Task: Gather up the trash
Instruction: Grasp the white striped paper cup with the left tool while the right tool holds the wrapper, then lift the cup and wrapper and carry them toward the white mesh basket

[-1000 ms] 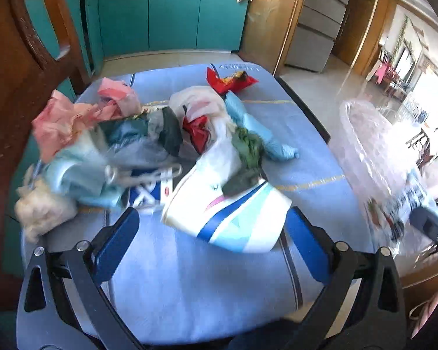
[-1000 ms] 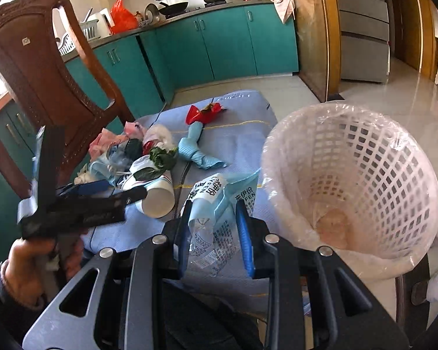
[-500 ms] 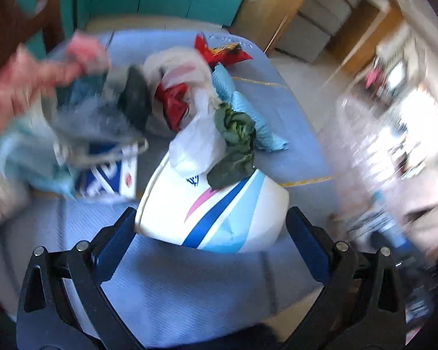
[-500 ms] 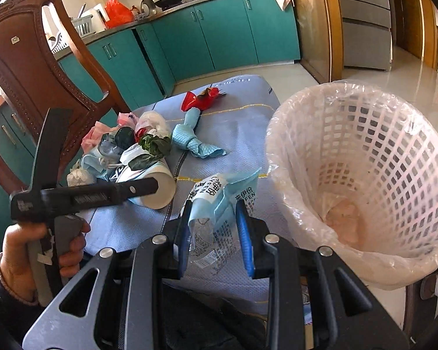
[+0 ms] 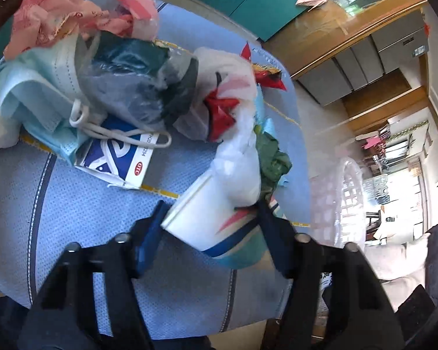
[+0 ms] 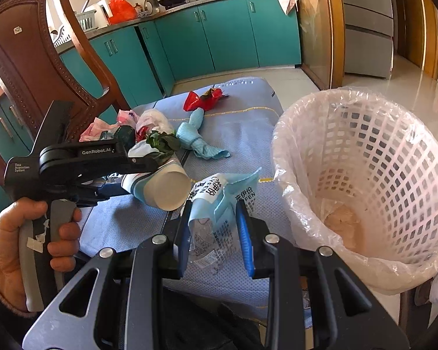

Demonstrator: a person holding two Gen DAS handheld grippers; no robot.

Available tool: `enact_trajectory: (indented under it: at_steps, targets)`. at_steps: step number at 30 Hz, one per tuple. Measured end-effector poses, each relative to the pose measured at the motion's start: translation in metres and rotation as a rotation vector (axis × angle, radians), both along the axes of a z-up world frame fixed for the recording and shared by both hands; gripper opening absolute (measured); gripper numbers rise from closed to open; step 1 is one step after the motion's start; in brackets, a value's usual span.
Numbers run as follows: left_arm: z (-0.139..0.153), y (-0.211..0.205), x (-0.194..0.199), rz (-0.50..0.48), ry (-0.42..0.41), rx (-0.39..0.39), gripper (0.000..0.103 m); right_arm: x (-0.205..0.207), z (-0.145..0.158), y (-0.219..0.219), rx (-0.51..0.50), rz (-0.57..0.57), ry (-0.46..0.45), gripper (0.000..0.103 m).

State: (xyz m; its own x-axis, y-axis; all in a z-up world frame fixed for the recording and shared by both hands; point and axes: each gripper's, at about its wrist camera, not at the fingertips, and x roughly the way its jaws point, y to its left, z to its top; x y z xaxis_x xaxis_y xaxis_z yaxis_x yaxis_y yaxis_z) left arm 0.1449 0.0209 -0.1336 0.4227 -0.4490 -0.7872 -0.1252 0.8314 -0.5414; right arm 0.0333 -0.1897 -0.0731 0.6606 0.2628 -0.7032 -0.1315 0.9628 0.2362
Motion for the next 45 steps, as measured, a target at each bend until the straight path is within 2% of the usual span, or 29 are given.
enact_trajectory:
  at_steps: [4,7,10,13,15,18,23,31,45]
  targets:
    - [0.022,0.007,-0.012,-0.011,-0.077,0.009,0.034,-0.001,0.002,-0.001,0.001,-0.007,-0.006,0.030]
    - [0.039,0.009,-0.023,-0.022,-0.136,0.038,0.026,-0.002,0.002,0.000,0.003,-0.008,-0.009,0.030]
    - [0.048,0.006,-0.034,-0.027,-0.177,0.050,0.022,0.000,0.002,0.002,0.008,-0.009,-0.012,0.030]
    - [0.049,0.013,-0.043,-0.015,-0.178,0.020,0.021,0.004,0.001,0.005,0.002,-0.013,-0.003,0.030]
    - [0.052,0.018,-0.056,-0.003,-0.194,0.030,0.020,0.004,0.003,0.006,-0.001,-0.017,-0.004,0.030]
    - [0.062,0.023,-0.074,0.013,-0.244,0.083,0.019,0.002,0.007,0.009,0.000,-0.018,-0.021,0.030]
    - [0.095,0.023,-0.094,-0.002,-0.333,0.157,0.019,0.003,0.009,0.021,-0.021,-0.008,-0.018,0.030]
    - [0.111,0.021,-0.108,0.018,-0.412,0.298,0.018,0.001,0.015,0.034,-0.040,-0.009,-0.038,0.030]
    - [0.138,0.021,-0.128,0.051,-0.517,0.407,0.018,-0.001,0.017,0.040,-0.043,-0.007,-0.054,0.030]
